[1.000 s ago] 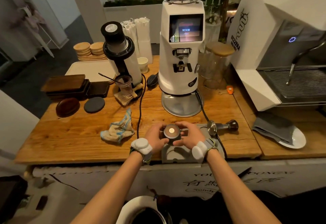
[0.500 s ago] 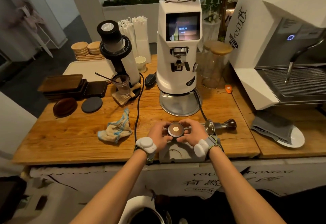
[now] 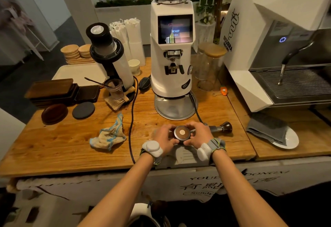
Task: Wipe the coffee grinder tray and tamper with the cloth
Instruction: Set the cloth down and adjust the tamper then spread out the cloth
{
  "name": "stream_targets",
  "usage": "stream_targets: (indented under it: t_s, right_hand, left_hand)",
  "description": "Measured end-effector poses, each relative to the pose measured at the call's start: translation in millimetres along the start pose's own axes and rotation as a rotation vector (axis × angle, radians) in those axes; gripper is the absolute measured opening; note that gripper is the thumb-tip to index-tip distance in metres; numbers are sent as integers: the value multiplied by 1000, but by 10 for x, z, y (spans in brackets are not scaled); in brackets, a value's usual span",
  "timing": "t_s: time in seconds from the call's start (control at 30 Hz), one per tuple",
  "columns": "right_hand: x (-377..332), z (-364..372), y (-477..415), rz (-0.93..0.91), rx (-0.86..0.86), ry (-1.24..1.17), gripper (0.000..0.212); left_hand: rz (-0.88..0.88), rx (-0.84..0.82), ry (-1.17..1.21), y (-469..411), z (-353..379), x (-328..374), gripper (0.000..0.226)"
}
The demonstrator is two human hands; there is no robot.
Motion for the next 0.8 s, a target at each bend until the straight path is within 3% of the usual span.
stream_targets:
  t_s: [0.3,0.47,0.63,0.8]
  right_hand:
    - [-43,-57,21,27,-62,21,70]
    - [19,-256,60,93,-66,-188,53]
    - [226,-642,66,161,82,-400,27]
    - [568,-947,97,277,253,-498,19]
  left_hand:
    - [-10,-32,-72,6,-10,-11,60]
    - [59,-38,-168,-20,-73,107,66]
    - [121,-21,-173,-153,-68,504,53]
    - [162,-70,-139,-275,124,983,45]
Point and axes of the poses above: each hand's wrist, its own y-axis away from the middle knuckle, its own z-axis out of the palm, x = y × z, the point moved 4 cm from there along -y, towards the middle knuckle, and after that the axes turned 4 degrees about -z, right-handed, at the moved point
